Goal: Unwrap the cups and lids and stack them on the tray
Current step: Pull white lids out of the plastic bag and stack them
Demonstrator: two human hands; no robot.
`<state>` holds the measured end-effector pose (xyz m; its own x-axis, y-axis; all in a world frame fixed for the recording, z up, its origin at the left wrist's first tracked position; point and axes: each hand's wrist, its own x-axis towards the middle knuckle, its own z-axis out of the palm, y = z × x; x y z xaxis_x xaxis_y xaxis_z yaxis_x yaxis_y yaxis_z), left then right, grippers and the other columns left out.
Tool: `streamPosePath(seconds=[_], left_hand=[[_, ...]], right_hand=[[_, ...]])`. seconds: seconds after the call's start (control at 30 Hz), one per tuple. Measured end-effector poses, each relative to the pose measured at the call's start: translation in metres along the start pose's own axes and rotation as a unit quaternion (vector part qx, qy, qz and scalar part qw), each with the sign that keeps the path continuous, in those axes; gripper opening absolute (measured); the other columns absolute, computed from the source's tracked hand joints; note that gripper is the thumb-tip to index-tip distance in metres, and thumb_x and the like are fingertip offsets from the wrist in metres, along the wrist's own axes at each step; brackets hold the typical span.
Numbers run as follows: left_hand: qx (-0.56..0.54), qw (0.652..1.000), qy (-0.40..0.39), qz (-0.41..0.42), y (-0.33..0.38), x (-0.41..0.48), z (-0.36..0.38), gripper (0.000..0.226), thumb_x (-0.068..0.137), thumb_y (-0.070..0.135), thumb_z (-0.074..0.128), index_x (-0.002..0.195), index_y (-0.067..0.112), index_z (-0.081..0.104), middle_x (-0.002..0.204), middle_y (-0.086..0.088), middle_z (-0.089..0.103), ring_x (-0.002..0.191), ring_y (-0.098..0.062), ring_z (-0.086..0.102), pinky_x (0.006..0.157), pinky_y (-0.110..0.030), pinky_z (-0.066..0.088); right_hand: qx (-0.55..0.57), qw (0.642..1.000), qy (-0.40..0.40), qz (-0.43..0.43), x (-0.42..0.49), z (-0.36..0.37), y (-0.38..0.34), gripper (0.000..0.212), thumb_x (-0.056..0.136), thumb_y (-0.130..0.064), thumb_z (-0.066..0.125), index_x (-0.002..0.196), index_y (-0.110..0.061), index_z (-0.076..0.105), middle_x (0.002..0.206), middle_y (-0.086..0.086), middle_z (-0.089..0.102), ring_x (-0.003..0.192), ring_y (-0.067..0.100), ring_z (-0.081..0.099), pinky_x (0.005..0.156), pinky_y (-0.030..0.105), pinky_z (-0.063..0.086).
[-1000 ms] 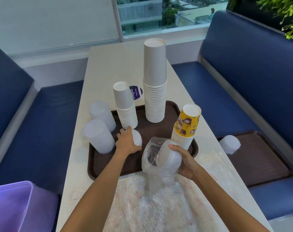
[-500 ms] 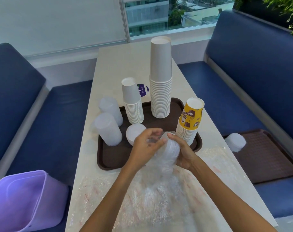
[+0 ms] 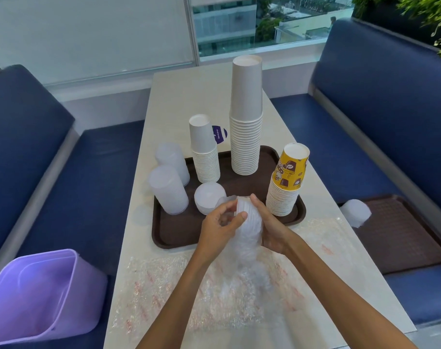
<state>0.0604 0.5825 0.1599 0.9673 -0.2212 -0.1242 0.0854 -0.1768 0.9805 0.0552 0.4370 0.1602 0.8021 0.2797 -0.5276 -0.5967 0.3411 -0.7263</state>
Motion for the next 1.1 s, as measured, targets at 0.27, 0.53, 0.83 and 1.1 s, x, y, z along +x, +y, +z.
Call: streamPosePath(seconds=[0.27,0.53,0.83,1.1], left_hand=[[-0.031,0.999,0.020,-0.007,-0.002,0.004,0.001,0.040,0.086,0.030,0.066,0.124,0.019,0.060,0.117,0.006,0.064,0.108,-0.007,0.061,0.074,-0.013,0.051],[-0.036,0.999,0.001,0.000,-0.001,0.005,0.003,0.039,0.086,0.028,0.066,0.124,0.019,0.061,0.117,0.005,0.066,0.108,-0.008,0.062,0.083,-0.018,0.052],[-0.024,1.000,0.003,0.003,0.004,0.004,0.003,0.029,0.087,0.022,0.066,0.116,0.023,0.063,0.112,0.005,0.068,0.104,-0.010,0.064,0.083,-0.021,0.054],[-0.023,1.000,-0.001,-0.018,0.007,0.006,-0.003,0.031,0.085,0.025,0.068,0.115,0.026,0.060,0.114,0.005,0.067,0.106,-0.010,0.063,0.089,-0.025,0.053]], right_hand=[[-0.006,1.000,0.007,-0.003,-0.003,0.002,-0.002,0.037,0.088,-0.050,0.043,0.114,-0.027,0.056,0.106,0.006,0.067,0.097,0.020,0.066,0.077,0.034,0.057],[0.002,1.000,0.017,-0.012,-0.005,-0.002,-0.002,0.031,0.079,-0.042,0.053,0.104,-0.025,0.058,0.098,0.007,0.067,0.094,0.022,0.064,0.080,0.037,0.054],[0.019,0.999,0.026,-0.014,-0.004,-0.001,-0.004,0.021,0.086,-0.037,0.052,0.100,-0.023,0.059,0.080,0.003,0.072,0.084,0.019,0.066,0.071,0.034,0.055],[0.023,0.999,0.028,-0.014,-0.004,-0.001,-0.005,0.023,0.082,-0.037,0.055,0.099,-0.022,0.057,0.080,0.004,0.072,0.085,0.021,0.065,0.075,0.037,0.054]])
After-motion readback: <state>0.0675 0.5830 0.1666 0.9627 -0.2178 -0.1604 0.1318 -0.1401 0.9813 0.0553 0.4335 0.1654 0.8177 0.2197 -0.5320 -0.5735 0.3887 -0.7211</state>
